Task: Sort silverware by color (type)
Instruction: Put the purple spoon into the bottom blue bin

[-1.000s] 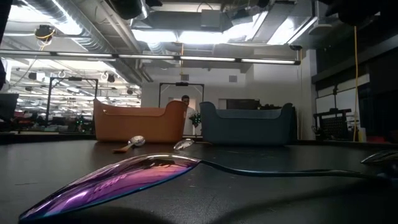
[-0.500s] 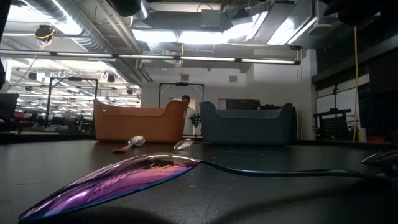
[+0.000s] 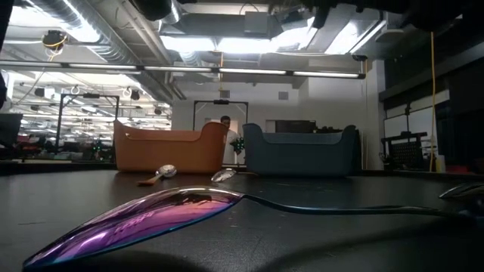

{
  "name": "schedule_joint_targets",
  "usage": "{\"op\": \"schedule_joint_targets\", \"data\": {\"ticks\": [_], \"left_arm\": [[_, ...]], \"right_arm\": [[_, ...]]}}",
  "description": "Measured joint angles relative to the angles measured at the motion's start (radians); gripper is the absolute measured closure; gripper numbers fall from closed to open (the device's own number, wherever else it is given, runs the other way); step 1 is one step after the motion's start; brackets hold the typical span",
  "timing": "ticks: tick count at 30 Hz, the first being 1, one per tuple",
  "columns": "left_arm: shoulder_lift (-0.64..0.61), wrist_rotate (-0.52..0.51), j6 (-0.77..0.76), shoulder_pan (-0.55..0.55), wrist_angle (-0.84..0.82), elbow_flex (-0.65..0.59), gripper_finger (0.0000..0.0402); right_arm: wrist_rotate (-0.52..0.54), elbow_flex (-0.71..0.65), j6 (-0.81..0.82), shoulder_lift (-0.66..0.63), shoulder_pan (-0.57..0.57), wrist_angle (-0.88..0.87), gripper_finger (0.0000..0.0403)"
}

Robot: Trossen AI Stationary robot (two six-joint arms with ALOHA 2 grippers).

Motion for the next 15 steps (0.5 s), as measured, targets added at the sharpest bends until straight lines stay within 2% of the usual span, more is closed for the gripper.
{"op": "schedule_joint_targets", "data": {"ticks": [5,8,12,15], "left_arm": [[0.0,0.004,-0.03,-0.002,0.0,0.0,0.0392],[0.0,0.048,-0.051,-0.002,0.0,0.0,0.0392],[0.0,0.075,-0.051,-0.002,0.0,0.0,0.0392],[0.0,0.098,-0.051,-0.002,0.0,0.0,0.0392]], "right_arm": [[-0.012,-0.001,-0.045,-0.049,0.0,-0.094,0.0262],[-0.051,-0.001,-0.044,-0.124,-0.014,-0.197,0.0262],[-0.229,-0.001,-0.007,-0.236,-0.059,-0.334,0.0262],[-0.353,-0.001,0.057,-0.289,-0.095,-0.36,0.0262]]}}
